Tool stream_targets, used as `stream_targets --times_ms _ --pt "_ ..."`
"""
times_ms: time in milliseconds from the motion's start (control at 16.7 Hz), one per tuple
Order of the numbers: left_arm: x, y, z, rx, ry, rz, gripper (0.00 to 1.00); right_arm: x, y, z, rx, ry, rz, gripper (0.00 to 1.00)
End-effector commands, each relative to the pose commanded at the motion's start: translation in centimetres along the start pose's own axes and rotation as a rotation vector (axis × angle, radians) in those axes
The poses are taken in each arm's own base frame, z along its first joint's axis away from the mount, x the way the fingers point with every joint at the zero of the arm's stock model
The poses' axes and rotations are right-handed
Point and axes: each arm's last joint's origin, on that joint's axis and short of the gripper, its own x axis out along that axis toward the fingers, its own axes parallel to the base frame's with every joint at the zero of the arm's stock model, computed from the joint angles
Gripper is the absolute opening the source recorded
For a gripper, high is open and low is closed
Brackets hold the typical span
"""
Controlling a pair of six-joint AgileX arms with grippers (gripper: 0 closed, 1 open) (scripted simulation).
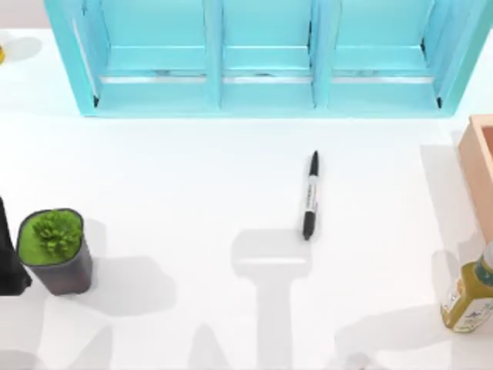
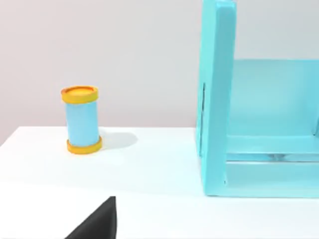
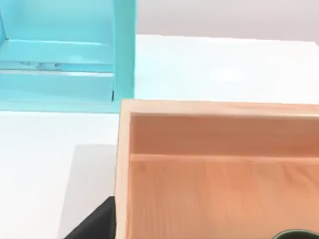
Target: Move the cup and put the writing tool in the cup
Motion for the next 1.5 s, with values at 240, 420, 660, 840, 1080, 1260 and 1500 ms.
stream_targets --times_ms 240,420,660,840,1080,1260,1500 --pt "0.0 0.0 0.0 0.0 0.0 0.0 1.0 1.7 -1.2 4.5 -0.038 0.273 -0.031 1.0" --pt "0.0 0.0 0.0 0.0 0.0 0.0 1.0 4.4 -2.6 7.4 -0.053 0.497 -0.039 1.0" --pt "0.0 0.0 0.0 0.0 0.0 0.0 1.0 9.0 -5.0 9.9 -0.053 0.782 -0.022 1.0" --pt "0.0 0.0 0.0 0.0 0.0 0.0 1.0 12.5 -7.0 10.6 -0.039 0.968 0.006 1.0" --pt "0.0 0.0 0.0 0.0 0.0 0.0 1.0 16.2 -9.2 10.3 -0.013 1.155 0.051 1.0" --pt "0.0 0.0 0.0 0.0 0.0 0.0 1.0 17.9 -10.3 9.7 0.002 1.239 0.077 1.0" --pt "0.0 0.0 0.0 0.0 0.0 0.0 1.0 18.4 -10.7 9.6 0.008 1.266 0.086 1.0"
